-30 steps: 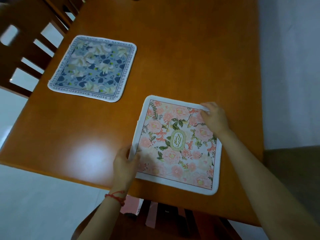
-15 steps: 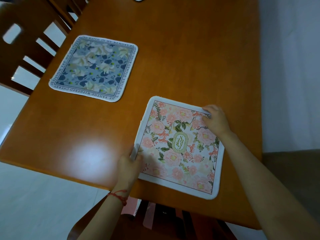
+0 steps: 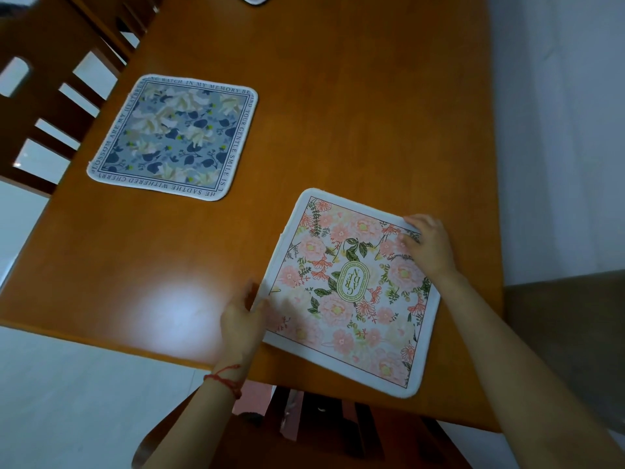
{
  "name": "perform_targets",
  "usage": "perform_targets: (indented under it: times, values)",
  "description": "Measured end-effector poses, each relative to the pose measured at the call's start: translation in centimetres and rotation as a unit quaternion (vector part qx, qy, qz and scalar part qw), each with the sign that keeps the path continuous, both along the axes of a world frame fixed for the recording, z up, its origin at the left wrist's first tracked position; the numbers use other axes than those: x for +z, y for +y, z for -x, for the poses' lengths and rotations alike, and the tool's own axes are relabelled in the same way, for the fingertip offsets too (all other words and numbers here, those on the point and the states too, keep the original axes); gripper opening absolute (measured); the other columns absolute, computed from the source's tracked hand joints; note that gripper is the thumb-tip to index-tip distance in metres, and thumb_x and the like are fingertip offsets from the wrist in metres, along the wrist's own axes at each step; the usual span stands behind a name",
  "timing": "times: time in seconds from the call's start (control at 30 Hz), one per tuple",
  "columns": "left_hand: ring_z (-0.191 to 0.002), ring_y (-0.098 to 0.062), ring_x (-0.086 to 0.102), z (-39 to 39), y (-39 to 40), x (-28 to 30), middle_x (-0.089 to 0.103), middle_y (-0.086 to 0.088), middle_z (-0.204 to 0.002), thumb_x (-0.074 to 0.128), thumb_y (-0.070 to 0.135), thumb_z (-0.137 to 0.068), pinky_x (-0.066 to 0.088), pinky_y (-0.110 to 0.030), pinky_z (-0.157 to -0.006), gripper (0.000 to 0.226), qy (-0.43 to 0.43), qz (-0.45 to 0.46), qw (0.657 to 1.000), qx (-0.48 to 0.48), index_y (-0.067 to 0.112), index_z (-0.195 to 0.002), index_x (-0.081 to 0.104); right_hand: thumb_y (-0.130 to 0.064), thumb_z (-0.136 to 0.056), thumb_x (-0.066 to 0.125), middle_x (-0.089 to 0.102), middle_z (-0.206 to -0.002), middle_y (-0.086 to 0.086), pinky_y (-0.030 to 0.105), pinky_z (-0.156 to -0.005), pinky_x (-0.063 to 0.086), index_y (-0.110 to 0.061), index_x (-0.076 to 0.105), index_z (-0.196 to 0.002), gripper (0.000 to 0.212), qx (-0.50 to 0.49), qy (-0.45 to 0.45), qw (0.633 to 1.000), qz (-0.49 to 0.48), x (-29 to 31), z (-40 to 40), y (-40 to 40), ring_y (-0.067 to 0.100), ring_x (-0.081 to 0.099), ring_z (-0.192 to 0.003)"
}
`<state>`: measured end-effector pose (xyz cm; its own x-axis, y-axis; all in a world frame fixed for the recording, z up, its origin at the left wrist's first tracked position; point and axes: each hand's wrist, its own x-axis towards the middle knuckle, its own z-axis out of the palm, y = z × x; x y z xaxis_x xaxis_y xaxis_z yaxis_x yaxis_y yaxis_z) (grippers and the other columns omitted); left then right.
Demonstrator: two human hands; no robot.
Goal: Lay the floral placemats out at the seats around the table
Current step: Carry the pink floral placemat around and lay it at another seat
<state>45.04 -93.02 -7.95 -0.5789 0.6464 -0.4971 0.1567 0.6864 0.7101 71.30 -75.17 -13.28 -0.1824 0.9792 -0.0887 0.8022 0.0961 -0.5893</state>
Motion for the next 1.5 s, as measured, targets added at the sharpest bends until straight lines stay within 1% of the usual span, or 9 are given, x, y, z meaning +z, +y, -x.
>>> perform_targets:
  times: [0.13,0.2,0.27,0.43,0.63,0.8,0.97,1.2,1.5]
  values:
    - [-0.125,-0.026,0.045,0.4,-1.4,0.6,0.049,-0.007,-0.137,0.054,0.015,-0.090,0.036,-0.039,-0.101,0.047,-0.011,0.017,0.999,0.046,0.012,-0.135,0.044,-0.012,-0.085,0.062,0.055,-0.123,0.013,0.041,-0.104,0.032,-0.003,0.055,-0.122,0.039,-0.007,0.002,1.000,0.002,-0.1,0.1,0.0,0.029,0.045,-0.117]
    - [-0.126,-0.027,0.045,0.4,-1.9,0.6,0.048,-0.009,-0.139,0.054,0.015,-0.089,0.036,-0.042,-0.103,0.048,-0.026,0.024,0.997,0.064,0.012,-0.136,0.043,-0.012,-0.084,0.062,0.055,-0.123,0.013,0.038,-0.104,0.031,-0.002,0.055,-0.122,0.039,-0.008,0.003,1.000,0.001,-0.1,0.1,0.0,0.029,0.045,-0.117]
    - [-0.125,-0.029,0.045,0.4,-2.4,0.4,0.048,-0.009,-0.138,0.055,0.014,-0.089,0.035,-0.044,-0.104,0.048,-0.049,0.031,0.994,0.087,0.011,-0.135,0.043,-0.012,-0.085,0.062,0.055,-0.124,0.013,0.031,-0.098,0.030,-0.002,0.054,-0.122,0.040,-0.009,0.003,1.000,0.001,0.0,0.1,0.0,0.028,0.044,-0.116]
    - [-0.120,-0.033,0.047,0.1,-3.2,-0.5,0.051,-0.013,-0.134,0.055,0.009,-0.088,0.040,-0.051,-0.102,0.045,-0.100,0.040,0.986,0.129,0.008,-0.132,0.045,-0.012,-0.085,0.061,0.054,-0.124,0.012,0.029,-0.096,0.029,-0.003,0.054,-0.123,0.040,-0.008,0.002,1.000,0.002,0.1,0.0,0.1,0.027,0.044,-0.117]
    - [-0.120,-0.029,0.047,-0.3,-2.9,-0.3,0.052,-0.012,-0.133,0.057,0.008,-0.087,0.040,-0.041,-0.098,0.048,-0.104,0.021,0.987,0.121,0.009,-0.133,0.045,-0.012,-0.085,0.061,0.054,-0.125,0.012,0.032,-0.099,0.029,-0.003,0.054,-0.123,0.039,-0.013,0.010,1.000,0.005,0.2,0.1,0.0,0.028,0.044,-0.117]
    - [-0.122,-0.029,0.046,-0.8,-3.0,-0.4,0.051,-0.011,-0.134,0.057,0.005,-0.086,0.039,-0.045,-0.101,0.046,-0.099,0.004,0.988,0.121,0.009,-0.131,0.047,-0.011,-0.085,0.061,0.054,-0.126,0.012,0.033,-0.101,0.029,-0.004,0.054,-0.123,0.040,-0.021,0.012,1.000,0.003,0.3,0.1,-0.1,0.028,0.044,-0.118]
    - [-0.123,-0.029,0.045,-0.9,-2.8,-0.8,0.052,-0.009,-0.133,0.055,0.001,-0.086,0.039,-0.046,-0.101,0.046,-0.090,-0.008,0.988,0.127,0.010,-0.130,0.048,-0.012,-0.085,0.061,0.054,-0.125,0.012,0.024,-0.092,0.026,-0.004,0.054,-0.123,0.040,-0.037,0.012,0.999,0.002,0.4,-0.3,-0.5,0.027,0.043,-0.117]
    - [-0.126,-0.030,0.043,0.5,0.5,-0.8,0.049,-0.013,-0.136,0.054,-0.003,-0.086,0.036,-0.040,-0.103,0.048,-0.082,-0.051,0.989,0.116,0.004,-0.132,0.046,-0.012,-0.084,0.063,0.054,-0.124,0.015,0.030,-0.096,0.030,-0.003,0.055,-0.122,0.040,-0.079,0.013,0.997,-0.006,0.4,-1.3,-1.9,0.030,0.044,-0.117]
    - [-0.125,-0.030,0.045,3.4,5.3,-1.1,0.048,-0.013,-0.137,0.056,-0.002,-0.085,0.038,-0.033,-0.095,0.049,-0.078,-0.079,0.991,0.071,0.005,-0.133,0.045,-0.011,-0.083,0.064,0.053,-0.125,0.013,0.030,-0.096,0.032,-0.004,0.055,-0.122,0.041,-0.147,0.043,0.988,0.012,0.4,-1.4,-4.5,0.028,0.044,-0.117]
